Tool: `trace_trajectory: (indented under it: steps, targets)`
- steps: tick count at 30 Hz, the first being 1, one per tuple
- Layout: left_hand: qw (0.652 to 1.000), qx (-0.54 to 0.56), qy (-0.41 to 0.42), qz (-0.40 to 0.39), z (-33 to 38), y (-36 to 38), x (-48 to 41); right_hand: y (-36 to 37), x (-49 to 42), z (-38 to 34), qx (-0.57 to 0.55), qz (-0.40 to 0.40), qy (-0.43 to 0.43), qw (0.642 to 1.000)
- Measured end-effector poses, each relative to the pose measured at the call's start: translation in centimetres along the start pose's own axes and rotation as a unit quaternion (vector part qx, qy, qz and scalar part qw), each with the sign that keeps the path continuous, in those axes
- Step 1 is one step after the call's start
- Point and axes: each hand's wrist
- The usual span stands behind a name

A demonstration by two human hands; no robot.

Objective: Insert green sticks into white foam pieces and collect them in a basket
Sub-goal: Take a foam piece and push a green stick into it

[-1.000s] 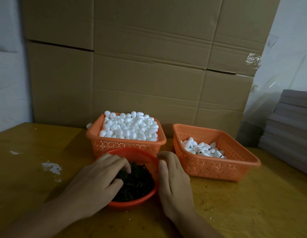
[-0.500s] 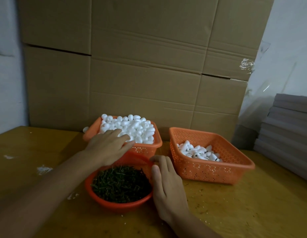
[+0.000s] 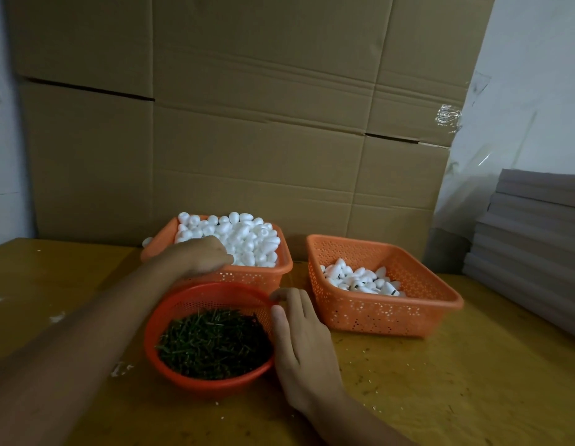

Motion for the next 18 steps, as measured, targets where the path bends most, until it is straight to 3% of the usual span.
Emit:
trace_trajectory:
  steps: [8, 18]
  targets:
    - [0.983, 0.137, -0.001, 0.120, -3.3, -0.9, -2.2, 0.1, -0.2, 0.2, 0.018, 0.010, -0.014, 1.000]
    - [0.943, 0.205, 0.125, 0.231, -5.0, -0.3, -3.4, 0.1, -0.1, 0.3, 0.012, 0.015, -0.003, 1.000]
Point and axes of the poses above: each hand's wrist, its own x-axis away from the middle knuckle, its own y-axis out of the palm, z = x × y, and after that the axes turned 15 degrees about -z, right-handed
